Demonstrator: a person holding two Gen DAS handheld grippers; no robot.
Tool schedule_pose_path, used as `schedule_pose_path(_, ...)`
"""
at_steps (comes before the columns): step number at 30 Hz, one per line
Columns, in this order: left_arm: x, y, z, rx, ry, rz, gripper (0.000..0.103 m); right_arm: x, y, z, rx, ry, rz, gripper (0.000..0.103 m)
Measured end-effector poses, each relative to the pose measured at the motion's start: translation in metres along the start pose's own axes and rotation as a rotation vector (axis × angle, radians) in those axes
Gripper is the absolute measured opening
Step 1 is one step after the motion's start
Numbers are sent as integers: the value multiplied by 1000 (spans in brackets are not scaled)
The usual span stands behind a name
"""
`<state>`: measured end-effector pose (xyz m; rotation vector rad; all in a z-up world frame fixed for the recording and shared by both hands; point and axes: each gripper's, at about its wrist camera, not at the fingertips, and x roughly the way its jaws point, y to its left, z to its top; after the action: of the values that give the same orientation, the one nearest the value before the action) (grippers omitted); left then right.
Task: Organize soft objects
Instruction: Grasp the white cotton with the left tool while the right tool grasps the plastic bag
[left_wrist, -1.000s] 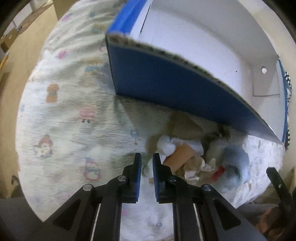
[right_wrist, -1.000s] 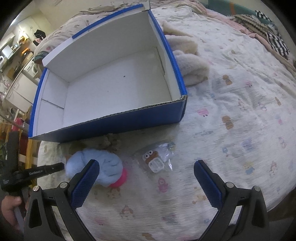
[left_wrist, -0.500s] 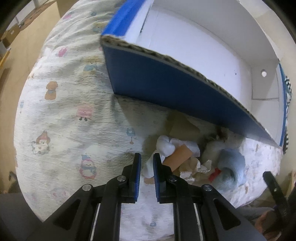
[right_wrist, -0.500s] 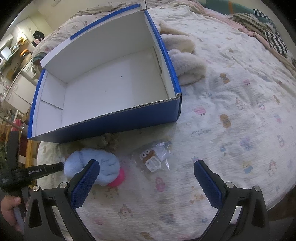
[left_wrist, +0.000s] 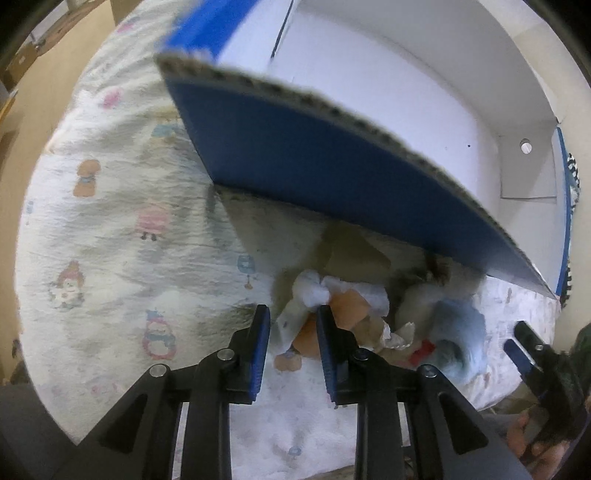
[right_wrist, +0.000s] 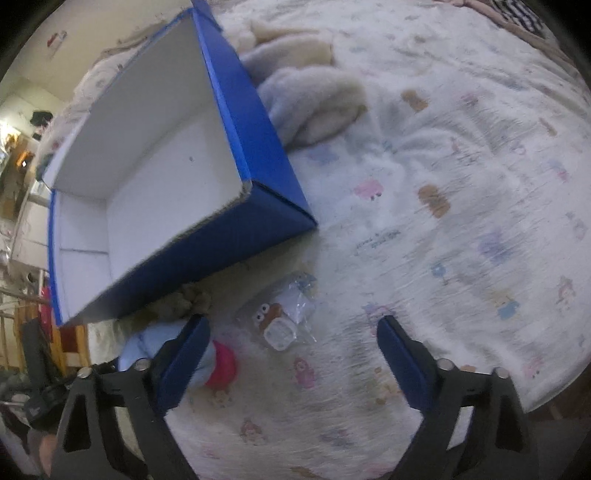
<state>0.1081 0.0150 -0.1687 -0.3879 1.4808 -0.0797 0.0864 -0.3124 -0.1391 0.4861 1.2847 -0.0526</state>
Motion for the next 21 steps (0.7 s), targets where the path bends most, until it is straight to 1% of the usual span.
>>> schedule_pose_path(2,7,-3,2,-3,15,-19,23,13,8,1,-27,30,-16,87)
schedule_pose_path(5,14,-9,4,21,23,-14,23,35,21,1,-70,70,-44,87)
schedule_pose_path(9,19,-10,10,9,21,-49,14,59,35,-4,-116,98,-84,87)
schedule_pose_path(10,15,-9,10,18,16,-49,11,64,38,-5,-133,102,-101,85)
schedule_pose_path(11,10,-8,10,33,5,-43,10,68,42,-8,-155,102,-123,75)
schedule_pose_path(12,7,-9,9,49,-8,-37,9,70,46,-10,-178,97,-145,61)
schedule_pose_path(13,3,-10,9,57,-20,-36,9,71,49,-12,-199,88,-162,53)
schedule_pose_path(14,-2,-8,7,59,-28,-38,9,70,52,-12,-213,79,-165,37)
schedule_pose_path(15,-7,-7,6,58,-36,-39,9,68,53,-13,-216,75,-158,31)
schedule_pose_path(16,-12,-5,5,56,-44,-39,8,66,52,-13,-206,70,-143,28)
schedule_pose_path(17,-17,-2,3,52,-51,-38,8,63,49,-13,-190,66,-116,27)
schedule_pose_path(18,-21,1,1,42,-53,-45,8,60,47,-13,-178,62,-97,27)
schedule_pose_path(21,-32,10,-5,18,-66,-64,8,49,45,-17,-181,37,-78,27)
